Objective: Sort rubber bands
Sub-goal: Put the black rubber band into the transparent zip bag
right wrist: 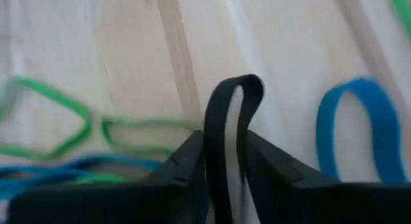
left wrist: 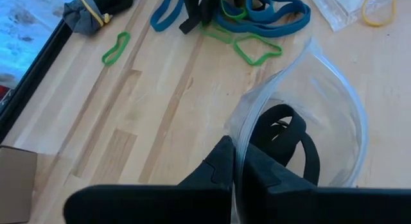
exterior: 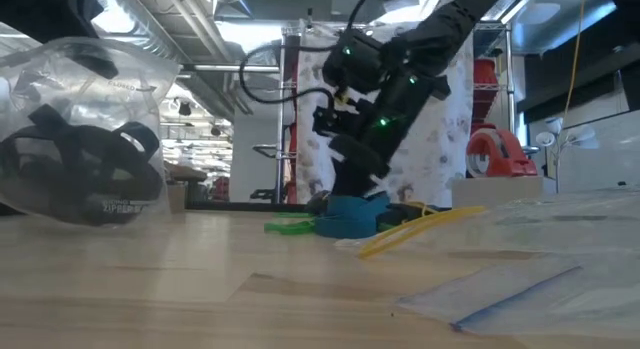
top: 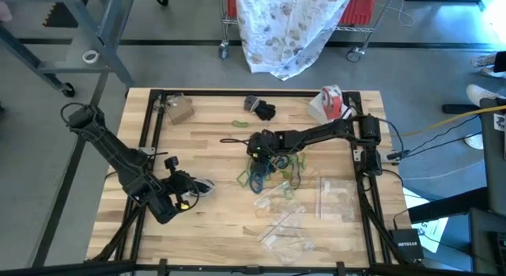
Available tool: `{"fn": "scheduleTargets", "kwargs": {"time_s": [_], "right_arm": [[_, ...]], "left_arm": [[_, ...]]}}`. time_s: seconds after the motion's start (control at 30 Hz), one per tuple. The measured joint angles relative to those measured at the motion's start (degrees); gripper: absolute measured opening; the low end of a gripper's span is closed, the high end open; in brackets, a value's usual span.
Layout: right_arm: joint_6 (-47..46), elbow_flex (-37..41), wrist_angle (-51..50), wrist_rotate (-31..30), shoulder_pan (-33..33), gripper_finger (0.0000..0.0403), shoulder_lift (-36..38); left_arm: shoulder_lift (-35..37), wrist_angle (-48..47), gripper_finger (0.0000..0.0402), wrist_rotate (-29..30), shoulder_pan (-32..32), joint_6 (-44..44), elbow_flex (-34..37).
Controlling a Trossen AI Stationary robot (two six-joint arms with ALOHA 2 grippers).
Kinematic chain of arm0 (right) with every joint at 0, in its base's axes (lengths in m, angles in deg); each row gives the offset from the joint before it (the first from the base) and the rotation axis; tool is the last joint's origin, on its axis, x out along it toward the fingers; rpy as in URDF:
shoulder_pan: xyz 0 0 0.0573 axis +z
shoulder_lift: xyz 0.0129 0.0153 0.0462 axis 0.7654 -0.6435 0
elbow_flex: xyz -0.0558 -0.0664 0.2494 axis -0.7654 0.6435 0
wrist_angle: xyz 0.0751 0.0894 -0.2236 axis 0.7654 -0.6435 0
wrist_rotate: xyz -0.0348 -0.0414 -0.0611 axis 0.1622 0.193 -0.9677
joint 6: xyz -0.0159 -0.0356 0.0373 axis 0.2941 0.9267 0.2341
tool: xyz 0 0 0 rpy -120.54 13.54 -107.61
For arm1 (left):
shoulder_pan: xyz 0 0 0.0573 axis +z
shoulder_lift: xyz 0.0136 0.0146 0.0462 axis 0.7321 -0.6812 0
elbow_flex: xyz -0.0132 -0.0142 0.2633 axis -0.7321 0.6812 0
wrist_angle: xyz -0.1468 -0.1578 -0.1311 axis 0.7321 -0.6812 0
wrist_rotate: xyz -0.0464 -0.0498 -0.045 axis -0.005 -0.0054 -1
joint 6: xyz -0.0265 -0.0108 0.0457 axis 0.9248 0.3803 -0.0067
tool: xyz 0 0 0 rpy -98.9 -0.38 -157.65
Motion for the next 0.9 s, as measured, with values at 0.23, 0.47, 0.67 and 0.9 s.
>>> {"fn": "scheduleTargets", "kwargs": {"time_s": [0.23, 0.47, 0.67, 0.9], "right_arm": [[-0.08, -3.07, -3.83, -0.25, 0.0, 0.0012, 0.24], [1.12, -11.07, -6.25, -0.65, 1.99, 0.0003, 0.24], [5.57, -22.16, -14.47, -6.9, 5.82, 0.0002, 0.27], [11.99, -32.59, -22.2, -27.06, 12.68, 0.0001, 0.33]], "left_arm": [[0.0, 0.18, 0.0, 0.0, 0.01, 0.0, 0.0], [0.0, 0.83, 0.0, 0.0, 0.01, 0.02, 0.0], [0.0, 0.84, 0.0, 0.0, -0.01, 1.08, 0.0], [0.0, 0.85, 0.0, 0.0, 0.01, 4.36, 0.0]]}}
